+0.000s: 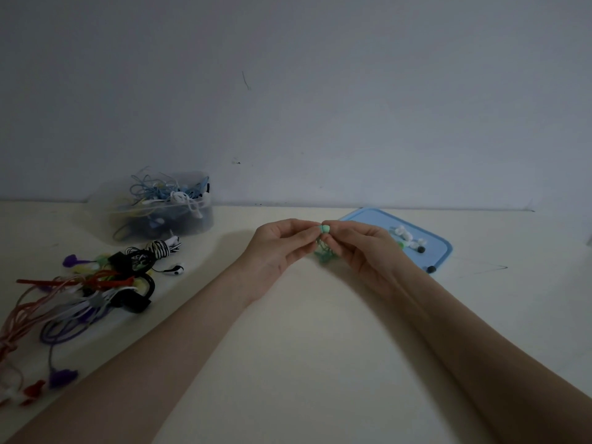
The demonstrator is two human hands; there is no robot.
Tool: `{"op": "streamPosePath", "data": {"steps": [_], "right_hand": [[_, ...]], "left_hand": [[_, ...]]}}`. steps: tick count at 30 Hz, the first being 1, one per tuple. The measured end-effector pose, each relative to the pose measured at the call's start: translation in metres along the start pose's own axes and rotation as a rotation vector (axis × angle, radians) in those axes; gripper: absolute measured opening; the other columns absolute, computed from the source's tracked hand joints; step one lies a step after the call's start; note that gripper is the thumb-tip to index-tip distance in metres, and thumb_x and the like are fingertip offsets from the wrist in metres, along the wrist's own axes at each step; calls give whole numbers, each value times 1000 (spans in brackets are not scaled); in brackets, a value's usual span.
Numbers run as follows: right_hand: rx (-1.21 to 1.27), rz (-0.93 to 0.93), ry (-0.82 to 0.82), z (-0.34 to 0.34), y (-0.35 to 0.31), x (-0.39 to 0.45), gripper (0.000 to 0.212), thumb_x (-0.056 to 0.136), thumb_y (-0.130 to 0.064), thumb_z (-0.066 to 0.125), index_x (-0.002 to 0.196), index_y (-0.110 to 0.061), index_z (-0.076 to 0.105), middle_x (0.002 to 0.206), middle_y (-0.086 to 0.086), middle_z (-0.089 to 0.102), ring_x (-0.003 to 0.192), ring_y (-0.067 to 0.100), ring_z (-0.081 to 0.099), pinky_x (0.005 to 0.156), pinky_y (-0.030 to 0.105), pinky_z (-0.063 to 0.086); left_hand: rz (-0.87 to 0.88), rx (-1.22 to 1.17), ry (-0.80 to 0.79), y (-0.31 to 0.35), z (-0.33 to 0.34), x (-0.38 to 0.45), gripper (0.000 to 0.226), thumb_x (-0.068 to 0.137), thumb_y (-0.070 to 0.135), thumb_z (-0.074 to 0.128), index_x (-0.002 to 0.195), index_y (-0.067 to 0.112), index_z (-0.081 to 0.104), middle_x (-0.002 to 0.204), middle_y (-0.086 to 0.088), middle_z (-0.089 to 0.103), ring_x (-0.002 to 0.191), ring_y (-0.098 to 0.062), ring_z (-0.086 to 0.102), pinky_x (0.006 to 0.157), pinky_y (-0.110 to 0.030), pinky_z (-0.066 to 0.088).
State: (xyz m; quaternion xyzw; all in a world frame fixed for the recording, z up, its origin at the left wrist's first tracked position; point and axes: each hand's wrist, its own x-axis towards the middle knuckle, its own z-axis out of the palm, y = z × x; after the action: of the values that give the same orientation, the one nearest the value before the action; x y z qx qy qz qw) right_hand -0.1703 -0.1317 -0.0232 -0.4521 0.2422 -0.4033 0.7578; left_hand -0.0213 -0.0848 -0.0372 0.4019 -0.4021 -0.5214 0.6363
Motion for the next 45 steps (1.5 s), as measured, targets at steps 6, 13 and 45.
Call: {"op": "streamPosePath", "data": {"steps": [6, 13, 45], "right_hand": [[-1, -9, 40, 0, 1, 1, 11, 86, 8, 53, 88, 7, 63, 76, 13, 70, 69, 13, 69, 66, 16, 55], [-33, 1, 34, -1, 1, 0, 13, 85, 9, 53, 86, 8, 65, 79, 14, 71, 72, 15, 70, 69, 16, 56], [-1515, -229, 309, -47, -76, -6, 11, 78, -5, 69, 75, -16, 72, 65, 1, 65, 40, -3, 55, 47, 2, 40]], "left_hand": [[44, 88, 40, -2, 1, -1, 10, 83, -1, 61, 86, 6, 67, 81, -4, 69, 78, -9, 64, 73, -14, 51], [86, 145, 84, -3, 1, -1, 13, 82, -3, 62, 86, 8, 67, 82, -5, 69, 78, -9, 65, 75, -15, 51], [293, 539, 104, -7, 32, -1, 18, 79, 6, 70, 74, 22, 65, 70, 13, 66, 65, 3, 57, 64, -12, 46]]}}
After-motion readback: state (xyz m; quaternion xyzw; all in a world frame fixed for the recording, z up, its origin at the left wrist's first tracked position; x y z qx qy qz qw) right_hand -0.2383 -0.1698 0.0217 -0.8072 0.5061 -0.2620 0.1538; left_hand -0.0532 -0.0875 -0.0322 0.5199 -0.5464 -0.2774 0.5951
